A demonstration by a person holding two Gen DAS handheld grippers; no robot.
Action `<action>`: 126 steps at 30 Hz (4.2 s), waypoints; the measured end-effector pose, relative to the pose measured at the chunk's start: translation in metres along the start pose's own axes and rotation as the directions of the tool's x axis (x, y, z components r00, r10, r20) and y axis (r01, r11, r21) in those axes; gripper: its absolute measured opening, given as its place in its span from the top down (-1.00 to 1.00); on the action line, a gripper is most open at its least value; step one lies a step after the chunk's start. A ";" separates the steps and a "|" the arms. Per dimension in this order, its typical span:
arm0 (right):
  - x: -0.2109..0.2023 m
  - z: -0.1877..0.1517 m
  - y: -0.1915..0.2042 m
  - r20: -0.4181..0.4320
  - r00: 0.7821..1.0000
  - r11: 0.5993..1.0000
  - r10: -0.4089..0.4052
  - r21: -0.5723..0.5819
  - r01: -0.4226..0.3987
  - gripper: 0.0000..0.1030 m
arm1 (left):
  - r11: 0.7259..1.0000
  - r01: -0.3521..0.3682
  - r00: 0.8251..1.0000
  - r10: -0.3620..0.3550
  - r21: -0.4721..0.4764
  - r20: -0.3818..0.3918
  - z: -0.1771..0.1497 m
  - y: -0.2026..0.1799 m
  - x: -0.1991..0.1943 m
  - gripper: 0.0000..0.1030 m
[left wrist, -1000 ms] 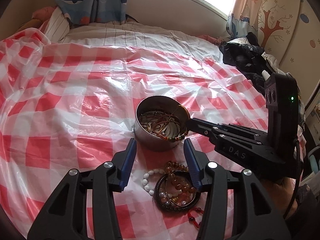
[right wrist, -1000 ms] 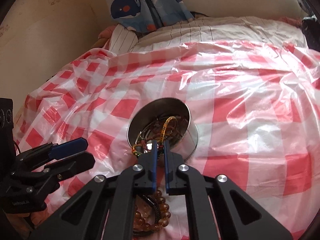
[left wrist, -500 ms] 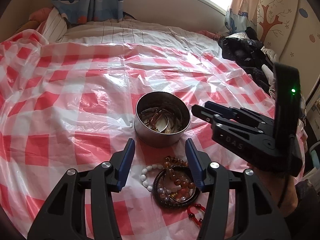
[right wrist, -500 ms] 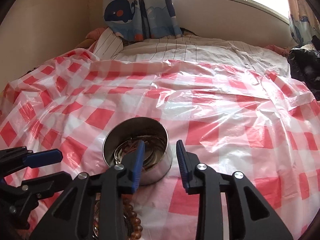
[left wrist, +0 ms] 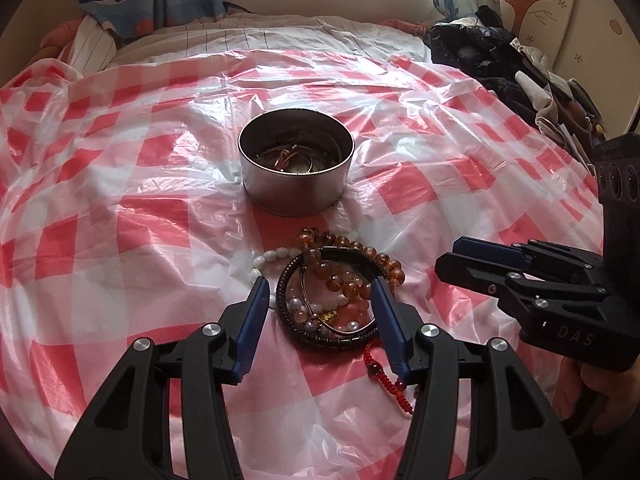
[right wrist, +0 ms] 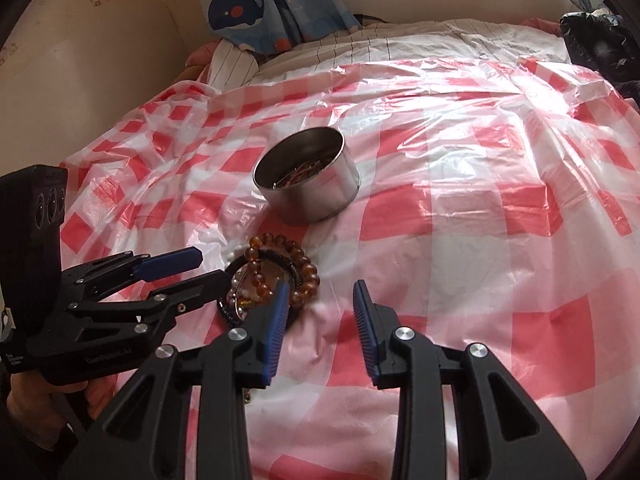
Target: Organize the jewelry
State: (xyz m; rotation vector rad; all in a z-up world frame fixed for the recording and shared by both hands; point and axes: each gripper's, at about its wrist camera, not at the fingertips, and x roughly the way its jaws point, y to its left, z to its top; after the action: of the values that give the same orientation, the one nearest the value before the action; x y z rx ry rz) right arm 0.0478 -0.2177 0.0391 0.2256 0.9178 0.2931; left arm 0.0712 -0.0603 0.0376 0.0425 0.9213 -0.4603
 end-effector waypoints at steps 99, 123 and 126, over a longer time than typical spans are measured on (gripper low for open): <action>0.037 -0.013 0.019 -0.127 0.988 0.990 -0.090 -0.124 0.074 0.11 | 0.984 -0.107 0.987 0.122 0.139 -0.104 -0.028 0.025 0.004 0.22; 0.015 -0.007 0.019 -0.037 0.995 0.986 -0.097 -0.142 0.091 1.00 | 0.992 -0.062 0.997 0.066 0.114 -0.028 -0.015 0.024 -0.016 0.86; 0.005 -0.003 0.021 0.011 0.997 0.988 -0.077 -0.136 0.078 1.00 | 0.995 -0.050 0.999 0.049 0.086 0.009 -0.011 0.028 -0.027 0.86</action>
State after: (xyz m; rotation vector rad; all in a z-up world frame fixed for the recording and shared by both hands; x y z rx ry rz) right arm 0.0448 -0.1958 0.0399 0.0640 0.8950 0.2817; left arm 0.0602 -0.0223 0.0475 0.1420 0.8917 -0.4535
